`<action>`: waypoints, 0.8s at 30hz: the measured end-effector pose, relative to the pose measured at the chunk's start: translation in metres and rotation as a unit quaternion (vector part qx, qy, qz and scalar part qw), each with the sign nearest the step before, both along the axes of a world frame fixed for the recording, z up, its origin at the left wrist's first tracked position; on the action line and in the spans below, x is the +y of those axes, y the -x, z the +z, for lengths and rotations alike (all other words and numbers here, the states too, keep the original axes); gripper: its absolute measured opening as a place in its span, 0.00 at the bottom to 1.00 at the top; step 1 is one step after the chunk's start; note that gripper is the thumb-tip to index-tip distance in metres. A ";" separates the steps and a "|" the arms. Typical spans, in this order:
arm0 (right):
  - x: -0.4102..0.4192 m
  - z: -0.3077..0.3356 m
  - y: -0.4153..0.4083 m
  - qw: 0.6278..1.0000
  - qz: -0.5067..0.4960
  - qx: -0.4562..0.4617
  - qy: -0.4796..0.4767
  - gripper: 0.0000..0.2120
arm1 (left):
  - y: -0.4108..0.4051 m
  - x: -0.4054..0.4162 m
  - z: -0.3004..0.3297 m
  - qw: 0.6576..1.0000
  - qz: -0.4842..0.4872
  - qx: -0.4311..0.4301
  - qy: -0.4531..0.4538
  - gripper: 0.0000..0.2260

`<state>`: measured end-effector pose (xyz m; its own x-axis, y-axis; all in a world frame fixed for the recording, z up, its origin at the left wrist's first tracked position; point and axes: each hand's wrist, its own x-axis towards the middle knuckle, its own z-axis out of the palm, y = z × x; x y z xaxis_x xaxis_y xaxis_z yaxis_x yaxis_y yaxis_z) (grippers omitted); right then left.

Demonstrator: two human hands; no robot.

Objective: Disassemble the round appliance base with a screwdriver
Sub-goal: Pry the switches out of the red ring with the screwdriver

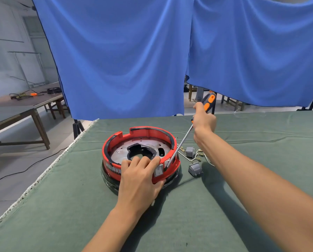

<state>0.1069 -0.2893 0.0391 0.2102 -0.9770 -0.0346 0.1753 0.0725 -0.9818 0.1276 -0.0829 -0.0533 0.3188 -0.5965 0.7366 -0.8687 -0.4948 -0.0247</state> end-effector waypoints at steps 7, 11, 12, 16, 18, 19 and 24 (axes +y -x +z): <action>0.007 0.011 -0.017 0.995 0.061 0.044 0.072 0.13 | -0.002 0.001 0.003 1.000 0.005 0.015 -0.021 0.27; -0.002 0.010 0.014 0.997 0.007 -0.022 0.068 0.14 | -0.003 -0.001 0.003 1.000 0.006 0.021 -0.018 0.26; -0.005 0.007 0.023 0.997 -0.015 -0.041 0.058 0.15 | -0.003 -0.001 0.003 1.000 0.006 0.023 -0.017 0.25; -0.011 -0.011 0.061 0.992 -0.065 -0.101 -0.027 0.15 | -0.002 -0.001 0.002 0.999 0.006 0.028 -0.016 0.25; -0.012 -0.024 0.072 0.986 -0.079 -0.126 -0.077 0.14 | -0.002 -0.001 0.002 0.999 0.009 0.029 -0.017 0.25; -0.011 -0.030 0.076 0.983 -0.085 -0.133 -0.099 0.14 | -0.001 -0.001 0.002 0.999 0.011 0.029 -0.018 0.26; -0.001 -0.051 0.080 0.970 -0.108 -0.146 -0.164 0.14 | 0.002 0.000 0.002 0.999 0.020 0.031 -0.025 0.27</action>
<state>0.0270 -0.2907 -0.0114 0.0491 -0.9459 -0.3207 0.4879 0.3029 -0.8186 0.1254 -0.0830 -0.0510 0.3880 -0.6177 0.6840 -0.8488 -0.5288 0.0039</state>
